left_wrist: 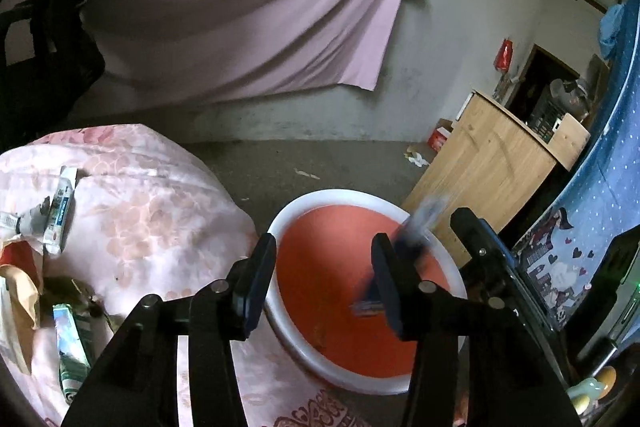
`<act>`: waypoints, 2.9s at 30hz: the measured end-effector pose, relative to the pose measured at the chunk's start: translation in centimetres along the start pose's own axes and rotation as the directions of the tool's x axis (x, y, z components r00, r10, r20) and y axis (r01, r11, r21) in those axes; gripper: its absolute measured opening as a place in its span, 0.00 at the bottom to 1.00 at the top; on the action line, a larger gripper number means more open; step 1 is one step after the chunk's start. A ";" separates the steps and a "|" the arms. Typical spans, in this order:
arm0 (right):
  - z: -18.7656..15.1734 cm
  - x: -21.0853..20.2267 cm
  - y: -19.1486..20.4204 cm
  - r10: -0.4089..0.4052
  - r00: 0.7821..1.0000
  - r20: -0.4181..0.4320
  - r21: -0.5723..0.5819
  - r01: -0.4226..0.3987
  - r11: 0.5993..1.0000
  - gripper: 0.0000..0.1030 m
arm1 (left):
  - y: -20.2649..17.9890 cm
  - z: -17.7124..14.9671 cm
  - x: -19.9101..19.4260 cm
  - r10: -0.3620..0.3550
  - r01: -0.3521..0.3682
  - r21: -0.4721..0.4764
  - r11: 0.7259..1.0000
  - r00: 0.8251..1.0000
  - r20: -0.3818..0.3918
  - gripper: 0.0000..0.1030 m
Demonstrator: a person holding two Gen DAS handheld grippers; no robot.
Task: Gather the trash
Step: 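Carry both held items over the red basin and open both tools, then move both open tools back over the trash on the table, then grasp the green drink carton with the right tool while the left tool grasps the white receipt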
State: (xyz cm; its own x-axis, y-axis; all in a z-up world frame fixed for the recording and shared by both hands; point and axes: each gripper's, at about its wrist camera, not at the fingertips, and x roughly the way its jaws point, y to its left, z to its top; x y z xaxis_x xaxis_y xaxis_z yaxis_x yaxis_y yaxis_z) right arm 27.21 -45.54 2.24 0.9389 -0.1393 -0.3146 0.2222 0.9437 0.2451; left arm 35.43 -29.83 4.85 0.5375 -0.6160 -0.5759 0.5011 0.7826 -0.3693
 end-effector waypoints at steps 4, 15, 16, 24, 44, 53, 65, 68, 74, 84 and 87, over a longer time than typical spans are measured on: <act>0.2 0.0 0.1 -0.005 1.000 -0.001 0.002 0.005 1.000 0.36 | 0.3 0.0 -0.8 0.023 -0.023 0.000 1.000 1.000 0.015 0.43; 0.8 -2.2 3.7 0.072 0.993 0.089 -0.072 -0.066 0.995 0.49 | 3.4 -2.2 -7.8 0.208 -0.207 -0.029 0.978 0.946 0.247 0.86; 0.8 -2.4 4.1 0.081 0.992 0.097 -0.084 -0.073 0.994 0.55 | 3.9 -2.5 -8.9 0.234 -0.230 -0.045 0.972 0.930 0.283 0.91; 0.3 -5.2 9.0 0.186 0.964 0.190 -0.176 -0.153 0.972 0.92 | 7.7 -4.4 -16.2 0.395 -0.378 -0.132 0.916 0.797 0.456 0.98; -2.7 -6.6 18.1 0.325 0.934 0.150 -0.355 -0.256 0.899 1.00 | 12.6 -10.6 -21.4 0.514 -0.563 -0.071 0.824 0.688 0.513 0.98; -3.7 -2.9 19.3 0.301 0.949 -0.097 -0.346 -0.316 0.883 0.95 | 15.7 -10.1 -18.5 0.514 -0.522 -0.066 0.850 0.798 0.315 0.97; -6.1 0.7 20.4 0.274 0.866 -0.417 -0.326 -0.425 0.845 0.46 | 18.3 -9.1 -13.2 0.380 -0.379 -0.020 0.925 0.925 0.030 0.46; -6.6 1.2 20.5 0.270 0.842 -0.467 -0.311 -0.442 0.841 0.42 | 18.9 -9.1 -11.9 0.348 -0.349 -0.022 0.937 0.937 -0.033 0.41; -7.4 2.0 20.9 0.267 0.800 -0.537 -0.291 -0.473 0.832 0.40 | 20.0 -9.2 -11.1 0.277 -0.285 -0.071 0.956 0.956 -0.097 0.36; -8.6 3.1 21.5 0.257 0.741 -0.620 -0.273 -0.511 0.815 0.40 | 20.6 -9.2 -11.1 0.190 -0.203 -0.113 0.973 0.975 -0.113 0.21; -8.9 3.6 21.5 0.254 0.724 -0.641 -0.258 -0.516 0.817 0.36 | 20.5 -9.2 -11.1 0.196 -0.208 -0.105 0.972 0.974 -0.113 0.21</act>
State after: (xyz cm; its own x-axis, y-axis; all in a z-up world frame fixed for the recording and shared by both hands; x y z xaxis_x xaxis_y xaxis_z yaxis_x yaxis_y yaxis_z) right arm 32.97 -23.11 -1.82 0.5678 0.3317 -0.7534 -0.3704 0.9203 0.1260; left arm 33.52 -6.19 -3.03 0.5448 -0.4363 -0.7161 0.3044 0.8986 -0.3160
